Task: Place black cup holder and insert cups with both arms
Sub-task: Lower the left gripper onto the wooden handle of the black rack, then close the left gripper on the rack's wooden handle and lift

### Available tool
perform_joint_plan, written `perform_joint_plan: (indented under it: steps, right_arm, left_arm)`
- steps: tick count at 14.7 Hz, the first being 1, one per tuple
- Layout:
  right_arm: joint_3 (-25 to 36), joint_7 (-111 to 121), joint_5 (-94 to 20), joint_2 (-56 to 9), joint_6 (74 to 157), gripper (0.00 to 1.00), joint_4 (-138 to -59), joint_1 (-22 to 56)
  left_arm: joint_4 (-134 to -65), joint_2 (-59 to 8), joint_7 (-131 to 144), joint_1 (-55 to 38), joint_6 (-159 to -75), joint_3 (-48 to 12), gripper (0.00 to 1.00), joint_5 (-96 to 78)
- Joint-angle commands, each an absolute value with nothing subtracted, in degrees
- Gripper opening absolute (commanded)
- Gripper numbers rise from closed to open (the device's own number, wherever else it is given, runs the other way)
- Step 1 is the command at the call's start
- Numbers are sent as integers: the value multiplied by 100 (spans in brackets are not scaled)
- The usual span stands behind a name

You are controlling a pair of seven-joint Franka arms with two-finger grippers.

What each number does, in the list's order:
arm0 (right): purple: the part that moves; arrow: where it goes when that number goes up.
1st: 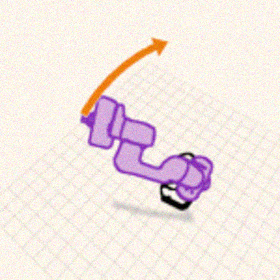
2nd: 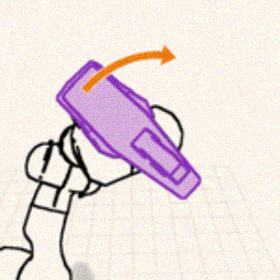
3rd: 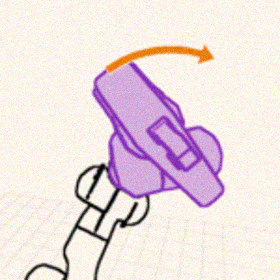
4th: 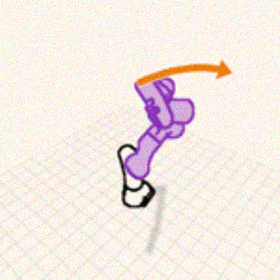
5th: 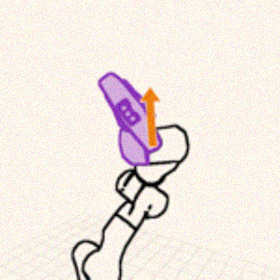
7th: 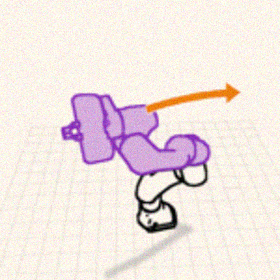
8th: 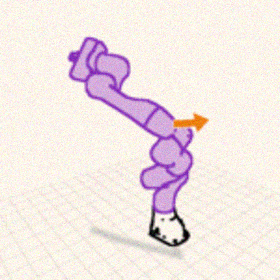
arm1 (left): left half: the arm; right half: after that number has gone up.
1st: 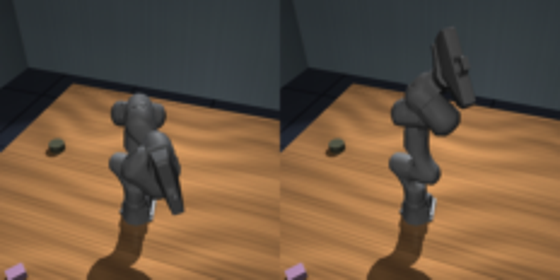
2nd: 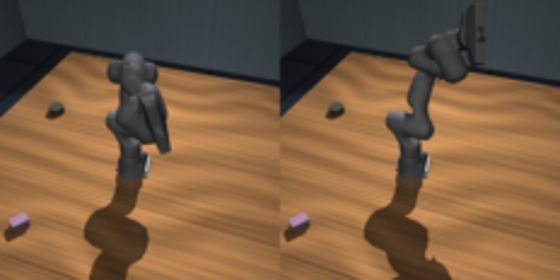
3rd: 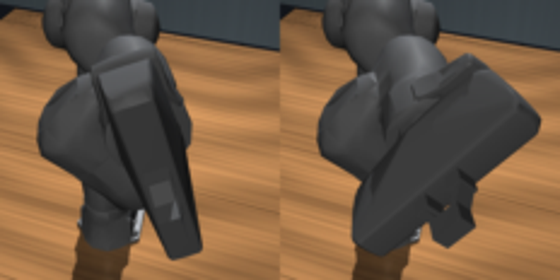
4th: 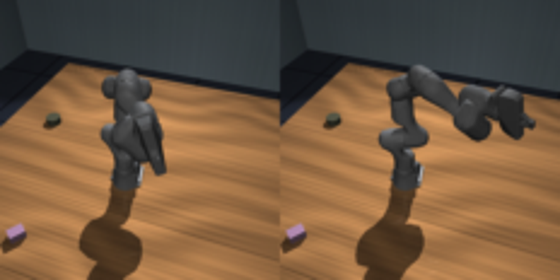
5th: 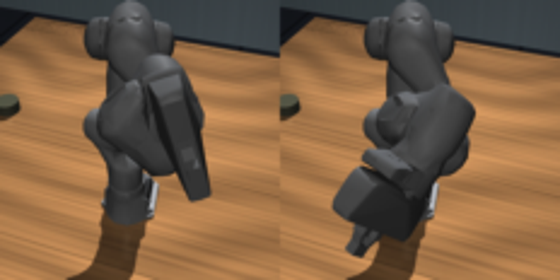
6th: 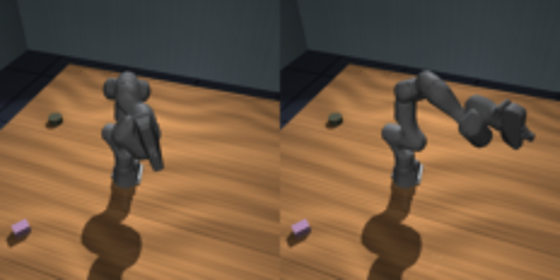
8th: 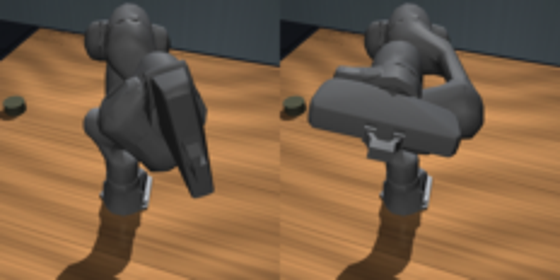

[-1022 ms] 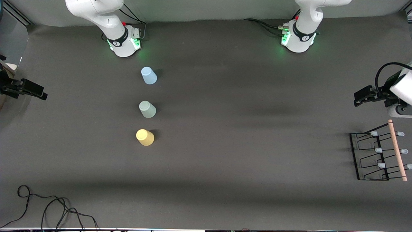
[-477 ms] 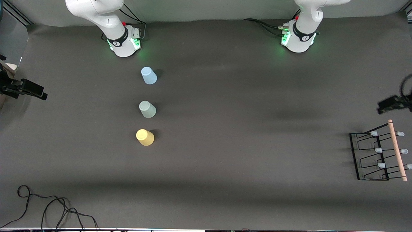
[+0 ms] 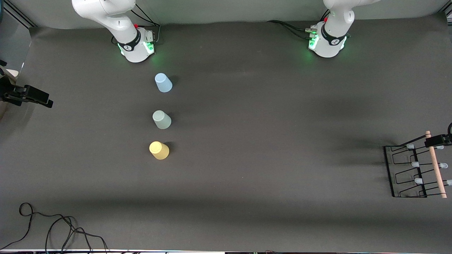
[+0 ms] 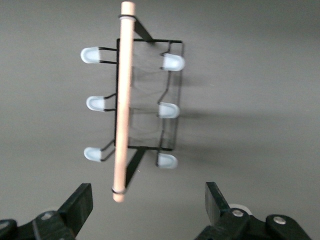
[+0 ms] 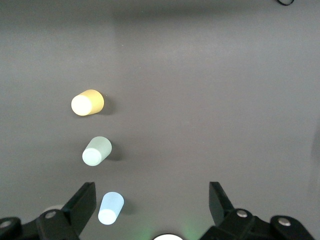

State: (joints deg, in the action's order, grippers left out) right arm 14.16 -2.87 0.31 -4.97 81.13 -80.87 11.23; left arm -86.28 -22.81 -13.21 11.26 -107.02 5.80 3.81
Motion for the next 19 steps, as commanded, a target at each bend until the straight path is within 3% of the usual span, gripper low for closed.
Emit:
perform_joint_plan:
  steps: [1,3,13,16,19]
  right_arm:
    - [1433,-343,44,-554,8016,100,-7954,1143]
    - [1441,-343,44,-554,8016,100,-7954,1116]
    - [1441,-343,35,-554,8016,100,-7963,1116]
    - [1441,-343,44,-545,8007,100,-7963,1116]
    - [1441,-343,35,-554,7998,100,-7963,1116]
  left_arm:
    - [-8437,-2539,-2028,1536,-10862,545,100,387]
    - [-8499,-2680,-2136,1626,-11108,536,76,282]
    - [-8411,-3252,-2180,1512,-11645,255,80,325]
    - [-8131,-3462,-2390,1503,-11733,220,68,316]
    - [-8016,-3630,-2706,1512,-11856,220,67,316]
